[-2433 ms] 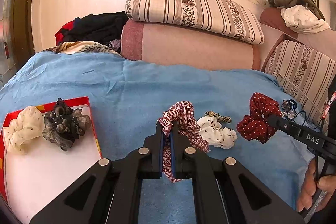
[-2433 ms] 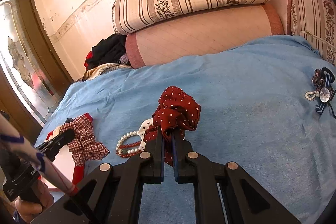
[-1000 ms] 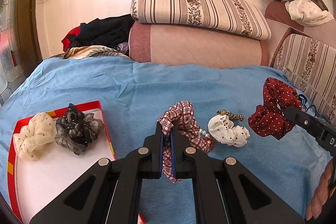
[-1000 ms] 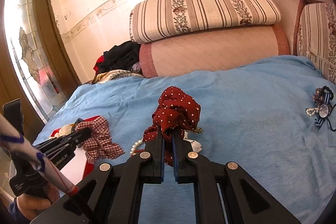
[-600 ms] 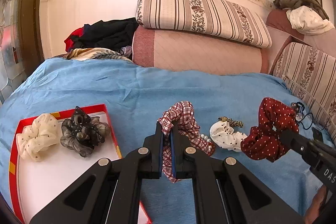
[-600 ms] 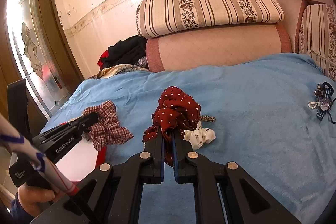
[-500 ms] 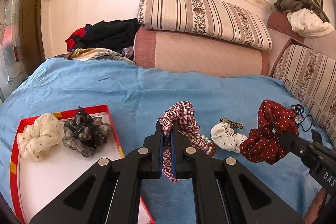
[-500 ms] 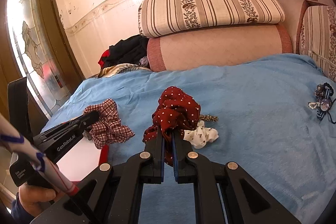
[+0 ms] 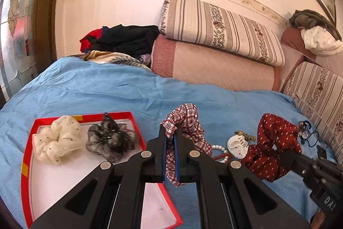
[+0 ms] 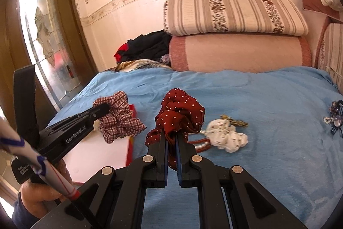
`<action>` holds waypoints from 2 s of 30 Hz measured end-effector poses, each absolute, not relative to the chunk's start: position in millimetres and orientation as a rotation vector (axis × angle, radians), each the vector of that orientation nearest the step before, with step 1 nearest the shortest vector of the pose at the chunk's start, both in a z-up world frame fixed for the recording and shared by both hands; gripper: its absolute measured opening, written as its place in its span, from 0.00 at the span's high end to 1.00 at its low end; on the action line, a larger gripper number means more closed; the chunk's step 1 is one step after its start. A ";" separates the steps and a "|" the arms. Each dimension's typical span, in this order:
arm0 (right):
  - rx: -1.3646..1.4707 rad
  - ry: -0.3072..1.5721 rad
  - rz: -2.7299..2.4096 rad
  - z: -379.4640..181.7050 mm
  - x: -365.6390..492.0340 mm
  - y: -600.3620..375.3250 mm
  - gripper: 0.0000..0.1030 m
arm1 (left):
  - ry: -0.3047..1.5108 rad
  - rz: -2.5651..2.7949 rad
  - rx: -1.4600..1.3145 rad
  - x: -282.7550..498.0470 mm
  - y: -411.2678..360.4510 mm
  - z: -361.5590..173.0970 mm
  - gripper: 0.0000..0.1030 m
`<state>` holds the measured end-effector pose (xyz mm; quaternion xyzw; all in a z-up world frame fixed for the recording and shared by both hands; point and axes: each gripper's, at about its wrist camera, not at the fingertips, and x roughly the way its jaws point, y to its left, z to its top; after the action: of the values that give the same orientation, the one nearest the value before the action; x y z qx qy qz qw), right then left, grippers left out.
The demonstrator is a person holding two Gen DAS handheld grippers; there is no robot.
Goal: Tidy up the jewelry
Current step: 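Carry both held scrunchies to the tray beside the first two, then lower the scrunchies into the tray and open both grippers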
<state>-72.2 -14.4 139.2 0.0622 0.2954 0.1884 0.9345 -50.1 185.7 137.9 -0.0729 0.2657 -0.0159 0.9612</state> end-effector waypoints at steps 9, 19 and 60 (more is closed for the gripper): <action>0.122 0.632 0.485 139.5 -75.5 31.2 0.93 | 0.520 0.031 -0.188 -65.6 230.8 142.5 0.95; 0.127 0.637 0.561 145.8 -71.5 74.9 0.93 | 0.517 0.141 -0.273 -76.8 292.9 144.6 0.95; 0.124 0.926 0.627 71.9 0.0 178.8 0.93 | 0.796 0.297 -0.362 -55.2 355.4 82.4 0.94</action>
<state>0.0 178.8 71.9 0.0587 0.4391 0.2970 0.8459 -55.2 355.4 82.4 -0.1748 0.3839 0.1435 0.8953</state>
